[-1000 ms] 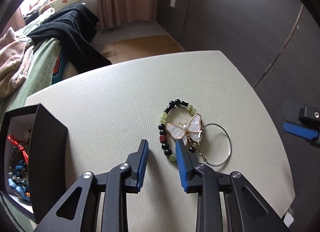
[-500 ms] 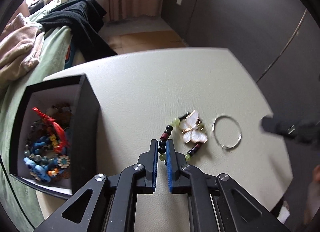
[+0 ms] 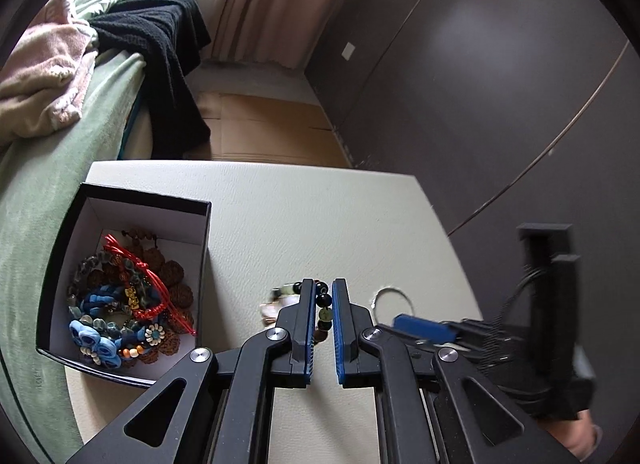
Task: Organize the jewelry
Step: 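Carry the bead bracelet to the box with the left tool while the right tool grasps the silver hoop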
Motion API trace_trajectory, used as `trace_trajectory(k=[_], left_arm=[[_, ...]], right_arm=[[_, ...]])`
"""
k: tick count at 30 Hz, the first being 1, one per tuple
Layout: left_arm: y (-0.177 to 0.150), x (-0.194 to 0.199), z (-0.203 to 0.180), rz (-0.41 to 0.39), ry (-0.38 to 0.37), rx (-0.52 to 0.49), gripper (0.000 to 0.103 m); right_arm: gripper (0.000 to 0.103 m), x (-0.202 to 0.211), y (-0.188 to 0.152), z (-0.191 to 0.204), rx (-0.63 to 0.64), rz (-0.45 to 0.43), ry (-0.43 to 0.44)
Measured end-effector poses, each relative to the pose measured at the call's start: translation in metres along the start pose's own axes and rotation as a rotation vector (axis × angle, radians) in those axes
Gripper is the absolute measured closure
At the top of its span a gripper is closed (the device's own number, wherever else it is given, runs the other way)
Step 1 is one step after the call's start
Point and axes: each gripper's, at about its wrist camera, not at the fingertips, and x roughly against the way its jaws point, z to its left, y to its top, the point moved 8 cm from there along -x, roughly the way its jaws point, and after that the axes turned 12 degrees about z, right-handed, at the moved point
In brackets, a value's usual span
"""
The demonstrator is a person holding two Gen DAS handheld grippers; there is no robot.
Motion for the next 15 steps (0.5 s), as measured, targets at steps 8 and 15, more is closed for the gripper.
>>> trace_trajectory(k=[8,15], left_arm=[[0.005,0.017,0.0,-0.034,-0.072,0.023,0.095],[-0.004,0.011,-0.003,-0.009,-0.008,-0.005,0.095]], right_arm=[[0.086,-0.007,0.0,0.001,0.082,0.017,-0.151],[0.099,0.006,-0.007,-0.01,0.06,0.001,-0.11]])
